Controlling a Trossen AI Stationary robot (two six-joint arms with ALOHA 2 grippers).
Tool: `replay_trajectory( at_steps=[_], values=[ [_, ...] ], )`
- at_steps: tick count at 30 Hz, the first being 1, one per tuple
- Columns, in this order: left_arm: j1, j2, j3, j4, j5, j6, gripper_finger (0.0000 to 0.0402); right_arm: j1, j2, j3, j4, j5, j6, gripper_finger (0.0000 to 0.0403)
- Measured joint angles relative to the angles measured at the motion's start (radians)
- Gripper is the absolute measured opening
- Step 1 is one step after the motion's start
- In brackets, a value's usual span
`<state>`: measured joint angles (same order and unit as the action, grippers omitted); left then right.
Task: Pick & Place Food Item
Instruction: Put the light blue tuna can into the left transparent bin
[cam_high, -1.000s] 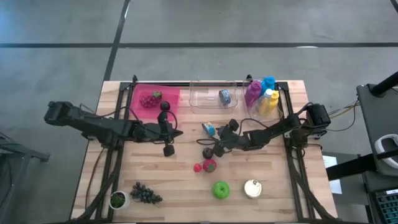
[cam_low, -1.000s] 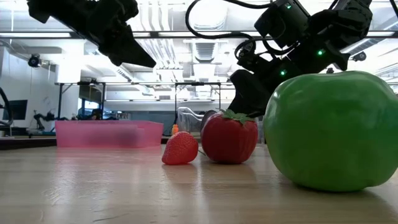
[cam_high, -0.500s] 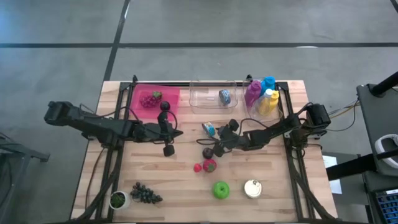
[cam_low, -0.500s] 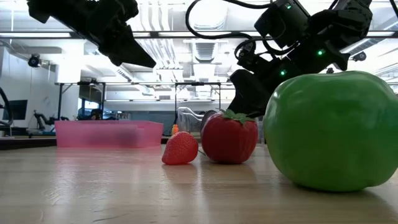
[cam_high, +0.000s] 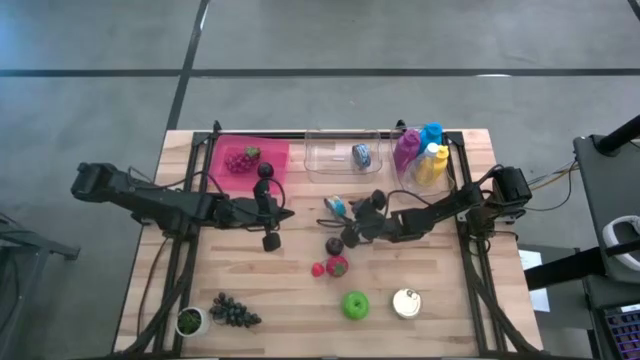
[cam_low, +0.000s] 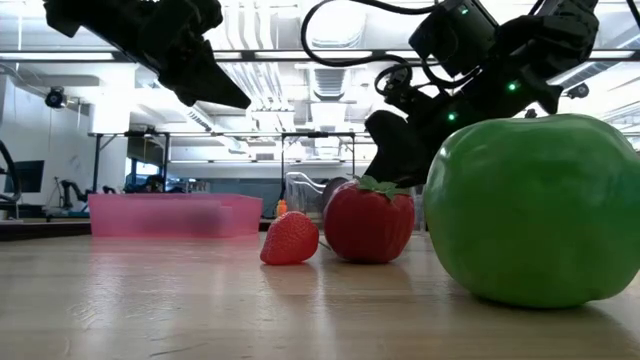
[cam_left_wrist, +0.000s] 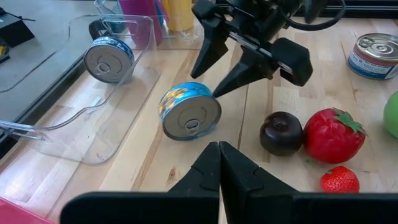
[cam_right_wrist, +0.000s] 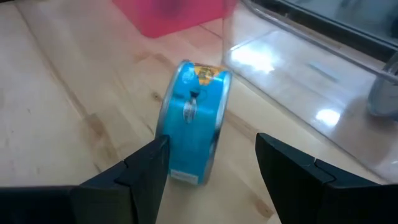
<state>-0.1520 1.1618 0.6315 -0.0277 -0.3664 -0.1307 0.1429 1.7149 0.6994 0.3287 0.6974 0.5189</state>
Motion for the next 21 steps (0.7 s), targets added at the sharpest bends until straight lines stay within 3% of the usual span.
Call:
replay_trajectory(
  at_steps=[11, 21],
  values=[
    [0.0, 0.0, 0.0, 0.0, 0.0, 0.0, 0.0001, 0.01, 0.0, 0.0, 0.008, 0.002, -0.01, 0.0305],
    [0.0, 0.0, 0.0, 0.0, 0.0, 0.0, 0.0001, -0.008, 0.044, 0.0, 0.12, 0.01, -0.072, 0.0369]
  ],
)
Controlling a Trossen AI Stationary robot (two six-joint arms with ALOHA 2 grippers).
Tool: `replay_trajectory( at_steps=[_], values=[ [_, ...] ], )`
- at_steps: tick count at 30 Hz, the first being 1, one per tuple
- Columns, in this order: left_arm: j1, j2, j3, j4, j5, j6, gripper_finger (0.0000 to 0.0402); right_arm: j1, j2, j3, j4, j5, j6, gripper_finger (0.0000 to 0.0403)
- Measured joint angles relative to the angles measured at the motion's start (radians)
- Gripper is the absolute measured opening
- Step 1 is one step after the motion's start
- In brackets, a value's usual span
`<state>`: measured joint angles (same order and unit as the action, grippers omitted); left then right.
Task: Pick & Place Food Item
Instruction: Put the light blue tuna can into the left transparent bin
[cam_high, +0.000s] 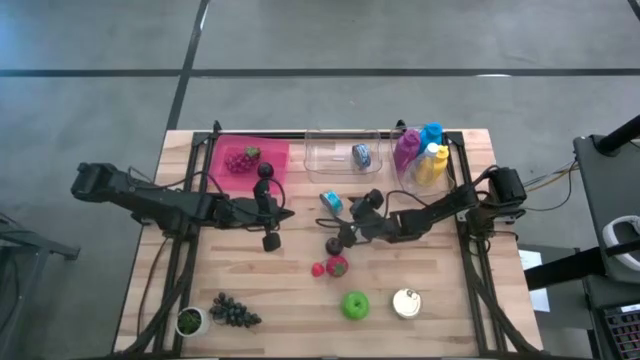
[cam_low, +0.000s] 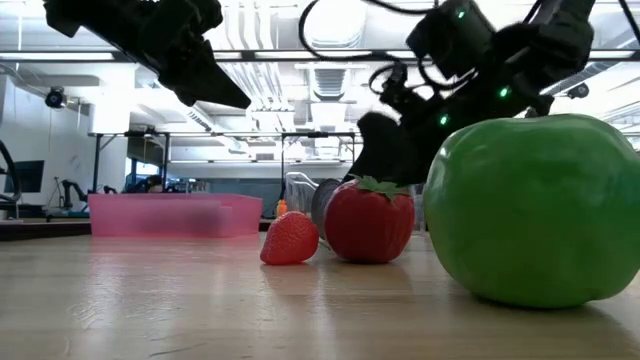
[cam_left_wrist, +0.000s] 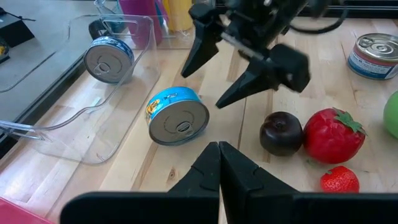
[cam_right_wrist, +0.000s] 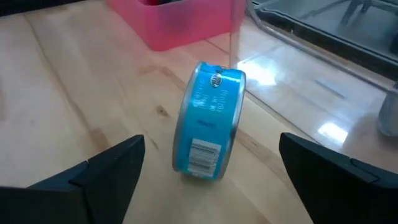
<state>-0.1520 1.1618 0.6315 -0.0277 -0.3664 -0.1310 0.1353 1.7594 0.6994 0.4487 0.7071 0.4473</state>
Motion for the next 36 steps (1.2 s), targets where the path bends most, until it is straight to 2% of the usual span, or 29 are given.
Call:
replay_trajectory(
  at_steps=[12, 20, 27, 36],
  values=[
    [-0.001, 0.0, 0.0, -0.002, 0.0, 0.0, 0.0001, -0.038, 0.169, 0.012, 0.195, 0.028, -0.056, 0.0378],
    [-0.001, 0.0, 0.0, -0.016, 0.0, 0.0, 0.0001, -0.04, 0.226, 0.046, 0.201, 0.056, -0.1, 0.0368],
    [-0.001, 0.0, 0.0, -0.026, 0.0, 0.0, 0.0001, -0.041, 0.228, 0.045, 0.209, 0.056, -0.107, 0.0321],
    [0.0, 0.0, 0.0, -0.026, 0.0, 0.0, 0.0001, -0.04, 0.215, 0.037, 0.184, 0.055, -0.174, 0.0237]
  ],
)
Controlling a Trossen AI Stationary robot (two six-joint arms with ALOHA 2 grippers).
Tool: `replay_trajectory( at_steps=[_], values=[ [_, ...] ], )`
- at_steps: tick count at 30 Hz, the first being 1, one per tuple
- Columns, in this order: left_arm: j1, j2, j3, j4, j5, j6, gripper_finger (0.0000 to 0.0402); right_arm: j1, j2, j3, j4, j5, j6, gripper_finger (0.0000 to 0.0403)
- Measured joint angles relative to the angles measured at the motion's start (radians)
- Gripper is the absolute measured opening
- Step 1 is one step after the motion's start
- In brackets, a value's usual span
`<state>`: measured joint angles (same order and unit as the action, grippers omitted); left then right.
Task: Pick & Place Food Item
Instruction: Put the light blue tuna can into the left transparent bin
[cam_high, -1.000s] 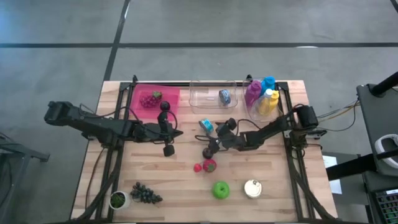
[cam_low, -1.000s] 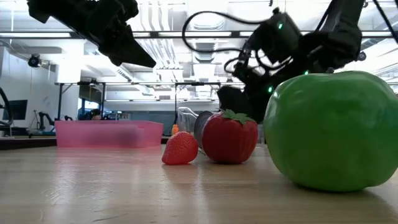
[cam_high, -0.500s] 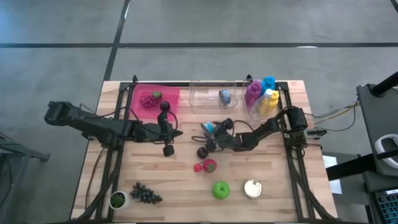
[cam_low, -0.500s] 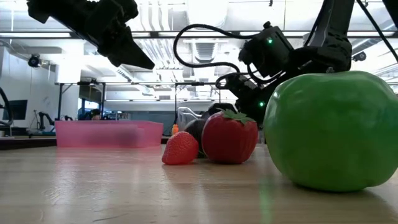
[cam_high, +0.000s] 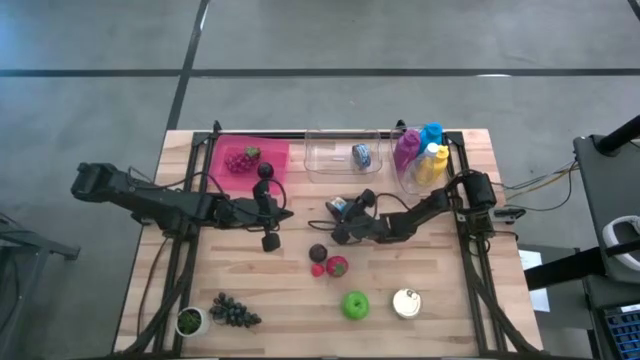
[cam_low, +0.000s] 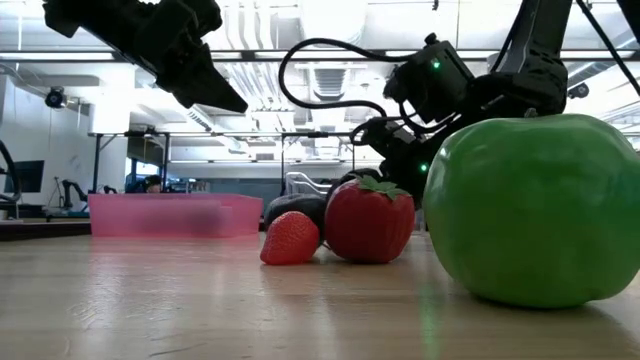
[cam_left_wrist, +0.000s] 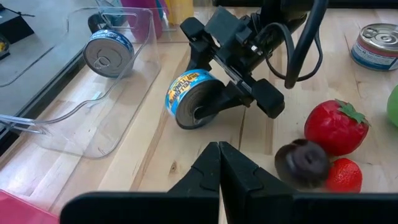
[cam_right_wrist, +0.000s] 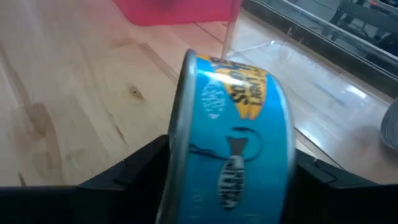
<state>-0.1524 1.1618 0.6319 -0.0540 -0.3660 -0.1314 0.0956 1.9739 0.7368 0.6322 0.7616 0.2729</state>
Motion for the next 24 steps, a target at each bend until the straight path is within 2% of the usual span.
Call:
replay_trajectory(
  at_steps=[11, 24],
  values=[
    [0.001, 0.0, 0.0, -0.002, 0.0, 0.0, 0.0001, 0.009, -0.002, 0.0, 0.002, -0.003, 0.02, 0.0122],
    [0.0, 0.0, 0.0, -0.002, 0.0, 0.0, 0.0001, 0.024, -0.064, -0.01, 0.001, -0.002, 0.018, 0.0126]
  ],
)
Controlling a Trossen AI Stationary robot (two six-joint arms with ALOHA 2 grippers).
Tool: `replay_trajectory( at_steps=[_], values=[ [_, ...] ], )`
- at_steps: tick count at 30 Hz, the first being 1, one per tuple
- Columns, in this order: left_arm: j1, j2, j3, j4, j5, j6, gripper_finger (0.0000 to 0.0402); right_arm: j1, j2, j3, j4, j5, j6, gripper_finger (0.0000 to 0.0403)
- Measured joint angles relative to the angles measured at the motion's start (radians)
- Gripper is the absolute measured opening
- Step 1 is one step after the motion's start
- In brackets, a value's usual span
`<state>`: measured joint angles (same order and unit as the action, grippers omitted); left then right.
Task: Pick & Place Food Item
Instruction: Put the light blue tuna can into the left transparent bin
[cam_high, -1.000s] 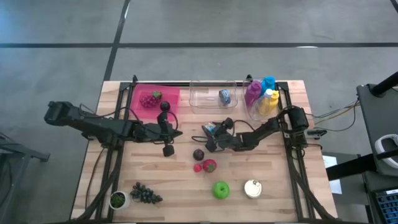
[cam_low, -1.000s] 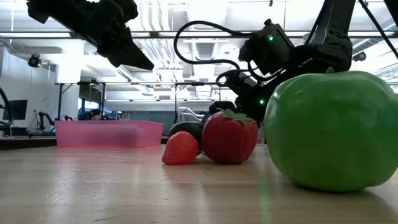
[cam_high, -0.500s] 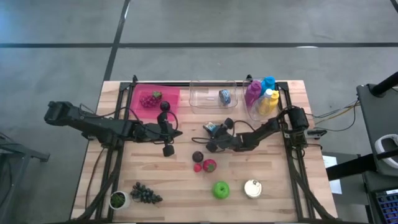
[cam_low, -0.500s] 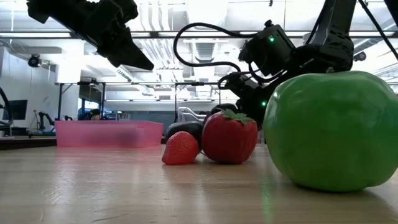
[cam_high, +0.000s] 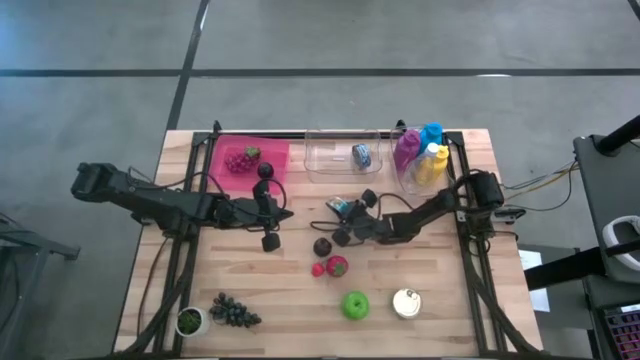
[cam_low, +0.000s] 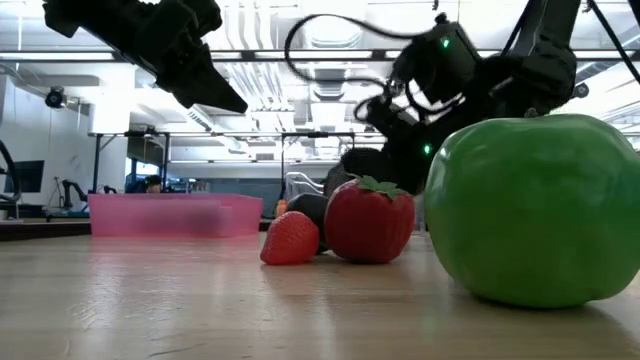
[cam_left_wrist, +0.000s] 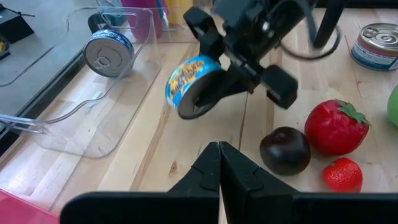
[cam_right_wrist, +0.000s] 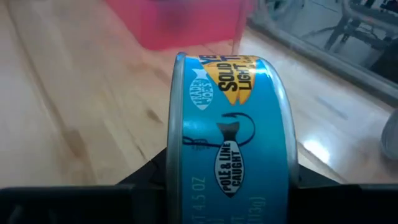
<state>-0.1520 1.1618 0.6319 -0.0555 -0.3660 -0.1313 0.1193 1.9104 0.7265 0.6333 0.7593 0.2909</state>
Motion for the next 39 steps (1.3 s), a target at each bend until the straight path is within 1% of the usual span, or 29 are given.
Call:
replay_trajectory(
  at_steps=[6, 11, 13, 15, 19, 23, 25, 29, 33, 36, 39],
  values=[
    [0.0, 0.0, 0.0, -0.003, 0.0, 0.0, 0.0001, 0.01, -0.116, -0.002, -0.033, 0.003, -0.012, 0.0118],
    [0.0, 0.0, 0.0, -0.01, 0.0, 0.0, 0.0001, -0.01, -0.224, 0.03, -0.179, 0.045, -0.014, 0.0121],
    [0.0, 0.0, 0.0, -0.013, 0.0, 0.0, 0.0001, -0.033, -0.255, 0.048, -0.25, 0.055, -0.011, 0.0128],
    [0.0, 0.0, 0.0, -0.019, 0.0, 0.0, 0.0001, -0.059, -0.275, 0.069, -0.279, 0.052, -0.01, 0.0131],
    [0.0, 0.0, 0.0, -0.026, 0.0, 0.0, 0.0001, -0.116, -0.288, 0.092, -0.286, 0.035, -0.012, 0.0121],
    [0.0, 0.0, 0.0, -0.027, 0.0, 0.0, 0.0001, -0.192, -0.288, 0.11, -0.29, -0.072, -0.005, 0.0119],
    [0.0, 0.0, 0.0, -0.027, 0.0, 0.0, 0.0001, -0.227, -0.288, 0.117, -0.291, -0.104, 0.004, 0.0126],
    [0.0, 0.0, 0.0, -0.027, 0.0, 0.0, 0.0001, -0.285, -0.287, 0.117, -0.317, -0.106, 0.016, 0.0134],
    [-0.001, 0.0, 0.0, -0.027, 0.0, 0.0, 0.0001, -0.325, -0.279, 0.114, -0.357, -0.114, 0.042, 0.0121],
    [-0.001, 0.0, 0.0, -0.027, 0.0, 0.0, 0.0001, -0.344, -0.273, 0.116, -0.344, -0.152, 0.061, 0.0121],
    [-0.001, 0.0, 0.0, -0.027, 0.0, 0.0, 0.0001, -0.355, -0.272, 0.116, -0.345, -0.167, 0.093, 0.0123]
  ],
)
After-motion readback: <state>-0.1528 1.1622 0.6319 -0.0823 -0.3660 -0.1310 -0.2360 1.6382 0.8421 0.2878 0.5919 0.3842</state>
